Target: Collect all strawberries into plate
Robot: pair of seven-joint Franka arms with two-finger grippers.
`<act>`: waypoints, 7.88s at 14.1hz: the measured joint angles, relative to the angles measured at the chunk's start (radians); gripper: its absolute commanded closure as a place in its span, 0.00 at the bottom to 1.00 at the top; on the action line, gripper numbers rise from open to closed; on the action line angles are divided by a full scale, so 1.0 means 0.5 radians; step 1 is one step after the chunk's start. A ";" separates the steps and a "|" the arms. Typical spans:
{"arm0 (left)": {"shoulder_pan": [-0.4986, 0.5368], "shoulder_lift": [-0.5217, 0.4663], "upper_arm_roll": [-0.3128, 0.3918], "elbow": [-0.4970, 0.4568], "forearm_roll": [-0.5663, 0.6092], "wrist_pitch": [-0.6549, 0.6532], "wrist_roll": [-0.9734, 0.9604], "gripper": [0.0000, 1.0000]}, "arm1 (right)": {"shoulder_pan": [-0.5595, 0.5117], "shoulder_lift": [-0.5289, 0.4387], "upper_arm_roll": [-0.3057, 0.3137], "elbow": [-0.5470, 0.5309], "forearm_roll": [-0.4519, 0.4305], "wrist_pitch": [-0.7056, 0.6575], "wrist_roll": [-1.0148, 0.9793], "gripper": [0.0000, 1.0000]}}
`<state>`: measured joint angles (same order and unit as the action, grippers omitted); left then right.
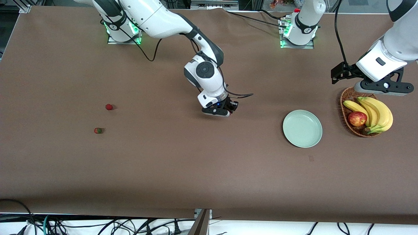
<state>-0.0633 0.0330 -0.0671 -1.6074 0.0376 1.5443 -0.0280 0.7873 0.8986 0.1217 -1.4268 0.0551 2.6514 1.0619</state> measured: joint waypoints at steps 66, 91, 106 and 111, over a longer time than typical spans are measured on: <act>-0.157 1.070 -0.024 -0.226 -0.098 1.053 0.063 0.72 | -1.255 -0.302 -0.497 -0.193 0.007 -1.137 -2.502 0.84; -0.015 1.070 -0.113 -0.108 -0.044 0.919 0.301 0.00 | 0.090 0.199 -0.077 0.315 0.007 -0.052 0.015 0.00; -0.342 1.149 -0.369 -0.152 -0.153 1.139 -0.798 0.00 | -0.772 -0.276 -0.201 0.416 0.004 -1.653 -1.245 0.00; -0.567 1.308 -0.368 -0.163 -0.153 1.438 -1.292 0.00 | -1.034 -0.278 -0.462 0.290 -0.001 -1.916 -1.950 0.00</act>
<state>-0.3466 0.6872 -0.2511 -1.6889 -0.0388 2.2631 -0.6738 0.2701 0.7595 -0.1093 -1.2819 0.0547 1.6935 0.0867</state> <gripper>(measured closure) 0.000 0.000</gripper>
